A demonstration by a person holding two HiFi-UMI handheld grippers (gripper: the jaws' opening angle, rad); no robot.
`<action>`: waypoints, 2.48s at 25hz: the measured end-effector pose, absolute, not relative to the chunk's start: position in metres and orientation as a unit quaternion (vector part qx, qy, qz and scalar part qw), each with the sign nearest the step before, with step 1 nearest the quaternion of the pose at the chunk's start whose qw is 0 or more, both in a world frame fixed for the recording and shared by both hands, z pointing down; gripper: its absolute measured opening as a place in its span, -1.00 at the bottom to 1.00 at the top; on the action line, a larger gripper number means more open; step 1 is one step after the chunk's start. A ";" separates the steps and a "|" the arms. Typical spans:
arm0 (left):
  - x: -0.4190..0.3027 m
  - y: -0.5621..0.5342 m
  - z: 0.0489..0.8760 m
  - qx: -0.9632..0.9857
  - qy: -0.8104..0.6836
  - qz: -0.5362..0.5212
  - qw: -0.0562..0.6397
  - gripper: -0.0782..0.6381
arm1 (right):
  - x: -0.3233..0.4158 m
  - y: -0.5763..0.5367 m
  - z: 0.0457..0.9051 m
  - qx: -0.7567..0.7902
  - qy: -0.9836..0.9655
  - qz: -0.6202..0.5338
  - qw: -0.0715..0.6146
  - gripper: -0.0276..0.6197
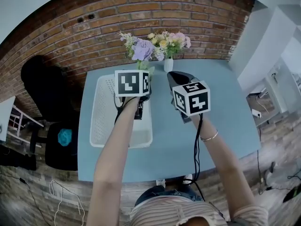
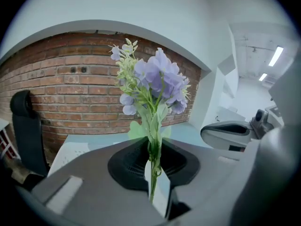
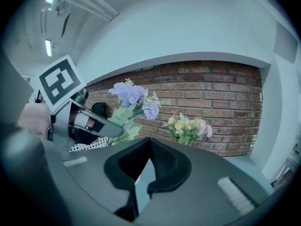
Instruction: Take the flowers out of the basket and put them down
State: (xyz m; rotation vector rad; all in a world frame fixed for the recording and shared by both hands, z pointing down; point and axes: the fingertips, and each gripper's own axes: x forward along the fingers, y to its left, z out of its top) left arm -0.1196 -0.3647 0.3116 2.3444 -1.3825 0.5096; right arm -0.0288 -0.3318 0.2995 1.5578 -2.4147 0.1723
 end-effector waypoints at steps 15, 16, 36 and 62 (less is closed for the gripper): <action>-0.053 -0.381 0.279 0.835 -0.490 0.217 0.126 -0.60 | 0.054 -0.329 0.299 0.557 -0.820 0.065 0.116 -0.90; -0.053 -0.383 0.275 0.833 -0.494 0.219 0.120 -0.61 | 0.057 -0.329 0.299 0.556 -0.821 0.065 0.115 -0.90; 0.044 -0.379 0.344 0.828 -0.477 0.200 0.216 -0.60 | 0.148 -0.339 0.329 0.554 -0.817 0.088 0.130 -0.90; 0.104 -0.326 0.518 0.761 -0.487 0.244 0.352 -0.60 | 0.215 -0.319 0.439 0.524 -0.818 0.164 0.169 -0.90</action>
